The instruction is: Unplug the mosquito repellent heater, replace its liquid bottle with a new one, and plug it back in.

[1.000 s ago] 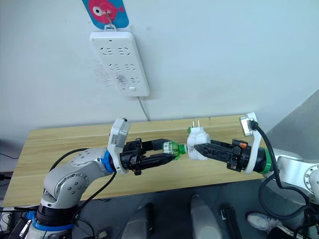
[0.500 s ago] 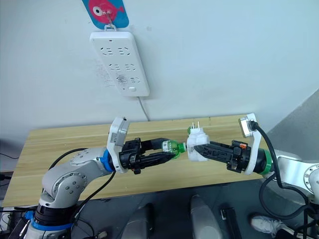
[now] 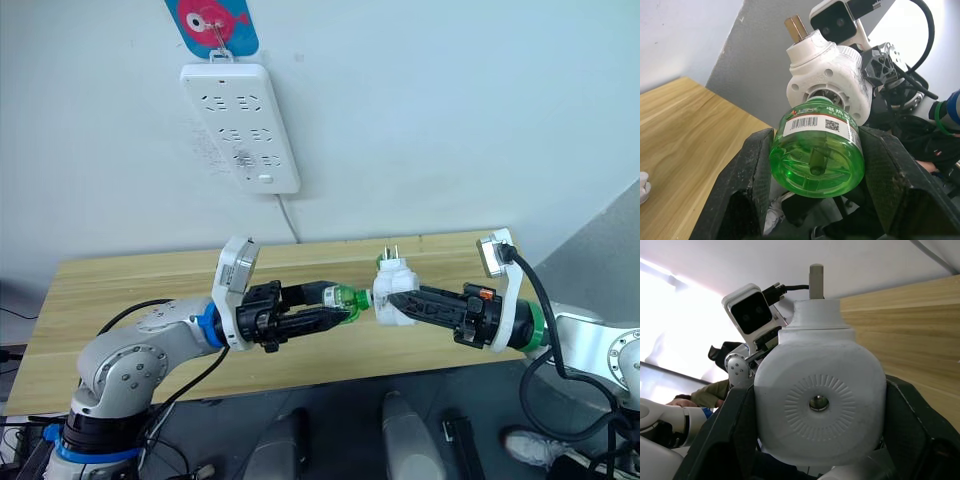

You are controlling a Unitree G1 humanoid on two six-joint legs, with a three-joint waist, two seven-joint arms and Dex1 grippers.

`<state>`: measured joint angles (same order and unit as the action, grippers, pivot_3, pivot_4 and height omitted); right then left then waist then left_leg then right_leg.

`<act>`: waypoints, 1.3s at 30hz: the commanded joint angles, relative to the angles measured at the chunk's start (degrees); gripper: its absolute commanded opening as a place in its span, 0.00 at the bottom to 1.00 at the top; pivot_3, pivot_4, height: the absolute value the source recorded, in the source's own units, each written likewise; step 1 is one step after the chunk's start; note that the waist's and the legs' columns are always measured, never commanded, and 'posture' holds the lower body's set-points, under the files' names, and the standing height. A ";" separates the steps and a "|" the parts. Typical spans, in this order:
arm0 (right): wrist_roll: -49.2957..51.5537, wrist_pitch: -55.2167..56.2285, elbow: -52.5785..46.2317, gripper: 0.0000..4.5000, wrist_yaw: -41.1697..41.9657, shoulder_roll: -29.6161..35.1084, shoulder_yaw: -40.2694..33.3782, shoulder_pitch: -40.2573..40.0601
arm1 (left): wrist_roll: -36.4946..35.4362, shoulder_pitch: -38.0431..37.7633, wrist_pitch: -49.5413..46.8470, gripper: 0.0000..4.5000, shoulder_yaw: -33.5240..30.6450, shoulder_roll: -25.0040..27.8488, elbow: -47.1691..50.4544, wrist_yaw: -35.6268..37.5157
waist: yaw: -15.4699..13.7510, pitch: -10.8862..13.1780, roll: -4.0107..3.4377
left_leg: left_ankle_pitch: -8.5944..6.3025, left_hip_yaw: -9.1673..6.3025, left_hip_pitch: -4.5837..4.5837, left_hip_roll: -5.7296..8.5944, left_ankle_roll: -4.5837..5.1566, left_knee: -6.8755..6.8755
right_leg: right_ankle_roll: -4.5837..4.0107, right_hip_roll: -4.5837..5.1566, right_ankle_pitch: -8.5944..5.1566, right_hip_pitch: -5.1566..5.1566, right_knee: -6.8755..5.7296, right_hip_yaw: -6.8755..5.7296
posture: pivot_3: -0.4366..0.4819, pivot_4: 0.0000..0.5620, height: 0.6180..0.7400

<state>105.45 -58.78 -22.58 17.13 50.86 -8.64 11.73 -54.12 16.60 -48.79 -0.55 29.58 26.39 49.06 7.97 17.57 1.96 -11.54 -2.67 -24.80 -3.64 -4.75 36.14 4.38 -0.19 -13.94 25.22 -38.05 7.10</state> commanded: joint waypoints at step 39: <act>4.07 -1.88 -1.61 0.66 2.31 2.30 0.82 0.47 | 0.95 1.60 5.08 0.52 3.87 0.06 2.86 3.82 | -0.04 0.00 0.00 | 0.00 0.00 0.00 0.01 0.00 0.00 | 0.00 0.00 0.00 0.00 0.02 0.00 | 0.26 0.51 1.00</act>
<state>107.08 -60.38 -21.81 18.83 52.95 -8.06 11.75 -53.07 16.93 -45.84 2.02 30.88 27.06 51.96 7.93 17.56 1.96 -11.54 -2.67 -24.80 -3.64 -4.75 36.14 4.38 -0.19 -13.94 25.22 -38.04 7.11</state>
